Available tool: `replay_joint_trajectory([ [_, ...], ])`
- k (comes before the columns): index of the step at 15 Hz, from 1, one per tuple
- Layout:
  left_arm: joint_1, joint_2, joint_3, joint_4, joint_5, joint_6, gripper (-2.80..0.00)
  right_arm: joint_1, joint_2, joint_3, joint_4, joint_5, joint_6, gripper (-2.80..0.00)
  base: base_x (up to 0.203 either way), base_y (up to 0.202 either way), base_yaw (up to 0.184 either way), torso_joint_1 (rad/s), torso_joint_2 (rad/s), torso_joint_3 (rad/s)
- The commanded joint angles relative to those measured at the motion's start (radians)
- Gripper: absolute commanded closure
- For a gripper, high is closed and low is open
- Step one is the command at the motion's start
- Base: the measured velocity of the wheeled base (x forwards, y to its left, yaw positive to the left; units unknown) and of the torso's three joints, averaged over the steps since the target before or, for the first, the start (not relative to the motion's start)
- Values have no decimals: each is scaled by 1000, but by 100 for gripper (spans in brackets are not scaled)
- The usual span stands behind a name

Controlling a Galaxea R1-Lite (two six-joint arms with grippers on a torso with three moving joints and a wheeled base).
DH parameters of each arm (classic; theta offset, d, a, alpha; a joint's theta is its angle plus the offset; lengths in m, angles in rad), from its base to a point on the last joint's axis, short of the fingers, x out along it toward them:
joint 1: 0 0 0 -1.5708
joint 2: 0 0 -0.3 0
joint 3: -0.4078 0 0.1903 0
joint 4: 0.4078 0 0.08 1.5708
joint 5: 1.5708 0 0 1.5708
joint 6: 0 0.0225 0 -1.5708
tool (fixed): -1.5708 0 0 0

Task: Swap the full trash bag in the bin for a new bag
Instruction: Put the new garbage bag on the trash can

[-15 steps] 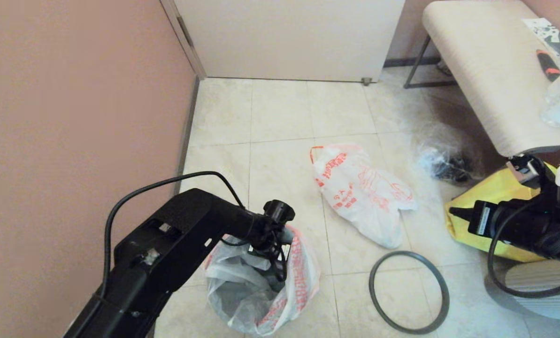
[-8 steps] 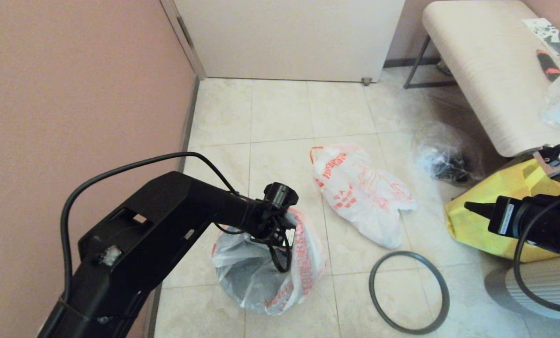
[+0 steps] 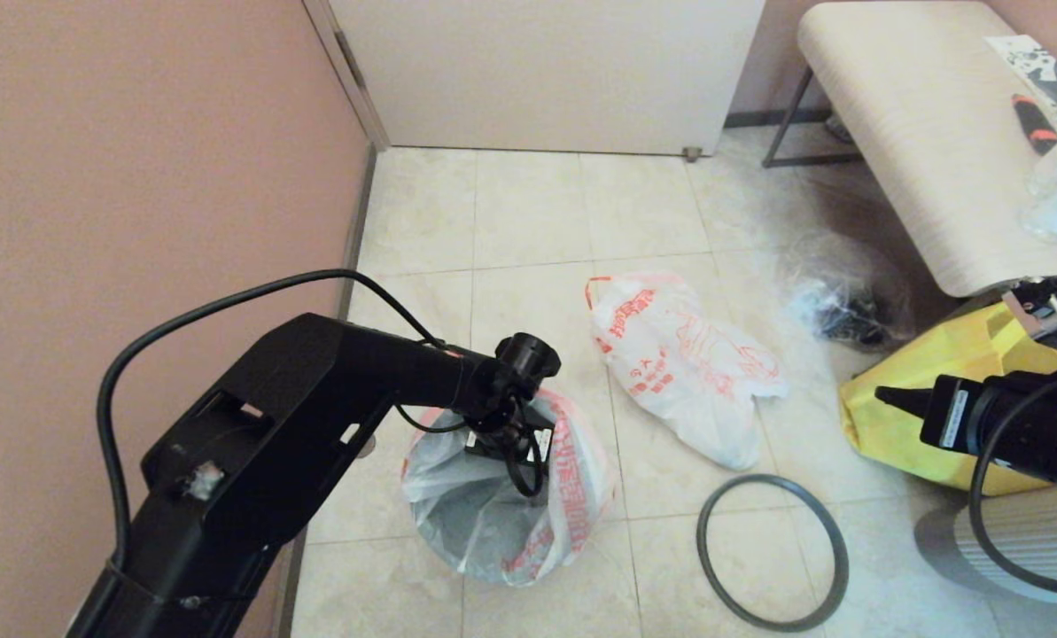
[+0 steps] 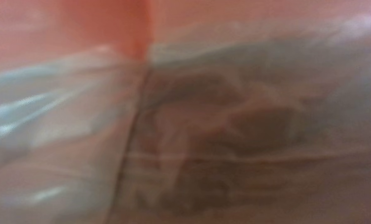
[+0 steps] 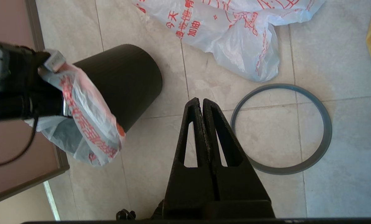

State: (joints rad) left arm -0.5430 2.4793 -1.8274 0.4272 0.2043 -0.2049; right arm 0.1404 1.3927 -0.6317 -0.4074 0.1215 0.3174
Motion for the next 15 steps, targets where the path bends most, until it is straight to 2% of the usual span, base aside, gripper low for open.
replay_joint_trajectory([
  [1,9,20,-91,4,-10,-24,0,1,17,0,-5,2,2,0,0,0,0,0,0,0],
  [2,15,47,-113,-43,-14,-33,0,2,24,1,-5,3,2,0,0,0,0,0,0,0],
  [7,38,209,-117,-609,-20,5,0,10,129,15,-38,6,0,0,0,0,0,0,0,0],
  [9,55,222,-105,-690,-10,2,0,17,180,17,-113,5,-1,0,0,0,0,0,0,0],
  [12,56,165,-52,-833,40,-3,0,41,167,35,-126,1,-1,0,0,0,0,0,0,0],
  [15,57,52,12,-859,40,1,0,56,121,48,-120,1,-6,0,0,0,0,0,0,0],
])
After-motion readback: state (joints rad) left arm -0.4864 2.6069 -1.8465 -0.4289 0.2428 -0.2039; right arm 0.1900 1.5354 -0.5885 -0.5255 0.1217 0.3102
